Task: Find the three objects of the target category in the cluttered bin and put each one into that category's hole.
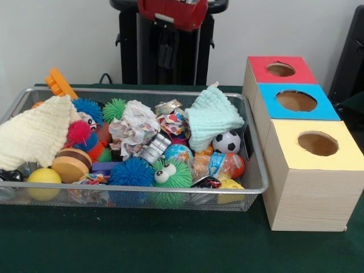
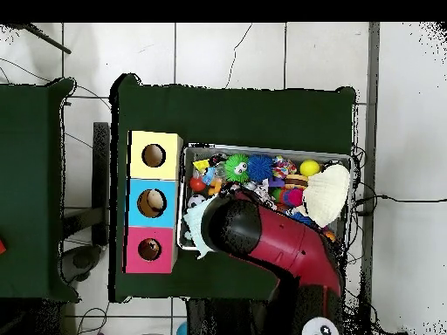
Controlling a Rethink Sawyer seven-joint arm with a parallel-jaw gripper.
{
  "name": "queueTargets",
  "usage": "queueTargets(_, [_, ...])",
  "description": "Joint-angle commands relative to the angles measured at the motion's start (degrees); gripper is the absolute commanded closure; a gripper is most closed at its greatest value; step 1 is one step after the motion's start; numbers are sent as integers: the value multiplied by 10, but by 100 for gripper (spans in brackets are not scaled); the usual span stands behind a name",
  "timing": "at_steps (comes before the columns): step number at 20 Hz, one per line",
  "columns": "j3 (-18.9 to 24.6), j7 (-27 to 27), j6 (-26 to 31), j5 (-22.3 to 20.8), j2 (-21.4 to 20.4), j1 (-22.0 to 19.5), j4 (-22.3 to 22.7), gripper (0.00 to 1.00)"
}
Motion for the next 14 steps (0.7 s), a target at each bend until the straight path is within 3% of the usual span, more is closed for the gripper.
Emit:
queueTargets(1, [104,-112,44,-78,27,-45,-61,100])
queueTargets(14, [254,-196,52,-175,27,-204,-59,100])
